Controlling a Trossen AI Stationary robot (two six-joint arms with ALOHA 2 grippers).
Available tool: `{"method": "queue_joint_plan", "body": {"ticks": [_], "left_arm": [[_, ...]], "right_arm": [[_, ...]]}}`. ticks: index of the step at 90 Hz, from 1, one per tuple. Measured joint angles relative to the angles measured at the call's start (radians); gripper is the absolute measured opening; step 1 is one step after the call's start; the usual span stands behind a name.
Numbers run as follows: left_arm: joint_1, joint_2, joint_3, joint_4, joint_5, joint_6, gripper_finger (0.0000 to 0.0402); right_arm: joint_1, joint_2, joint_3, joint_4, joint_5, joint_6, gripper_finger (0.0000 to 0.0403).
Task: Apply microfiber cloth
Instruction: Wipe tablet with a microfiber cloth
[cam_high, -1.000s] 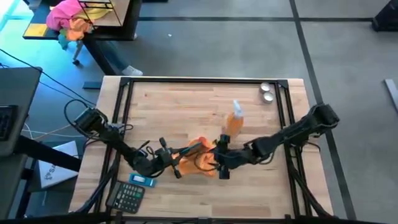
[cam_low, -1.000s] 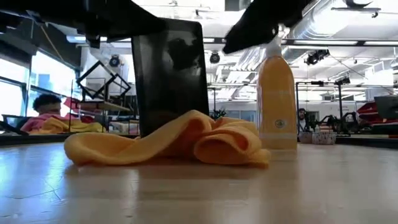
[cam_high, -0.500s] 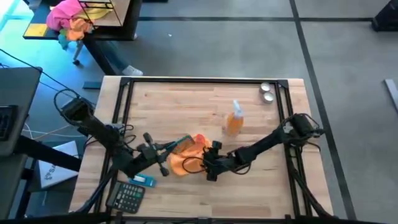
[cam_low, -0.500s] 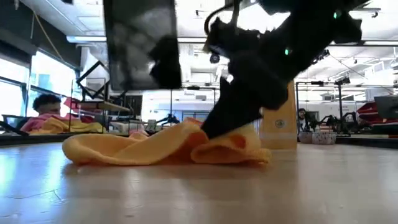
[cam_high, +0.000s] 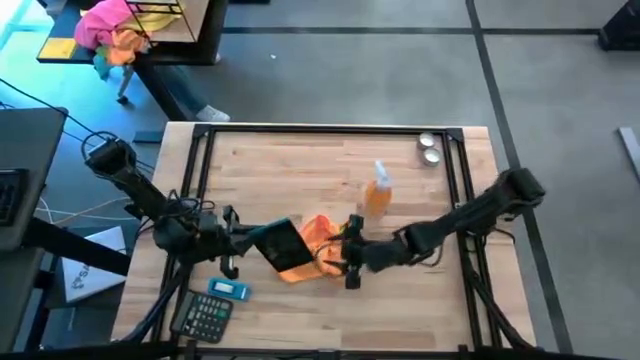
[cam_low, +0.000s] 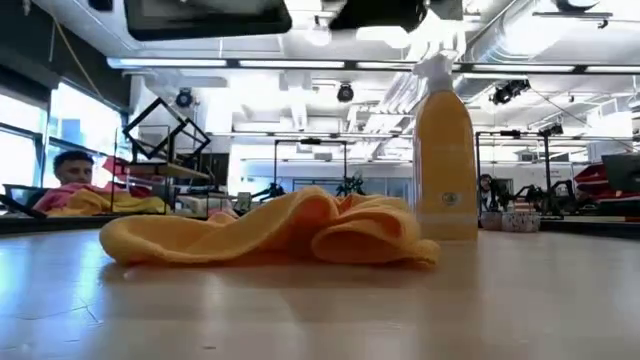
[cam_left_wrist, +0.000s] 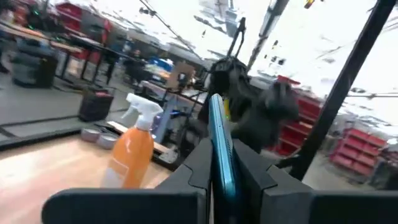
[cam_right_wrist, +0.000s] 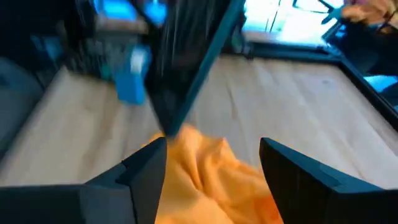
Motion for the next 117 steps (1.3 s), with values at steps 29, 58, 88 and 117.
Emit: {"method": "queue_joint_plan", "body": {"ticks": [29,58,88,117], "left_arm": [[0.097,0.079,0.007,0.005,0.23,0.035,0.0017],[0.16,0.109,0.02,0.015,0.271,0.094,0.0017],[0.211,0.103,0.02,0.008,0.387,0.124,0.0045],[0.159,0.043,0.02,-0.255,0.372,0.09,0.0162]], "right_arm": [[-0.101,0.065,-0.003,0.18,-0.252,0.113,0.0224],[-0.111,0.172,-0.003,0.321,-0.335,0.126,0.0124],[-0.115,0.216,-0.003,0.327,-0.298,0.028,0.0009],[-0.02,0.215,-0.003,0.086,-0.015,-0.193,0.0002]]}}
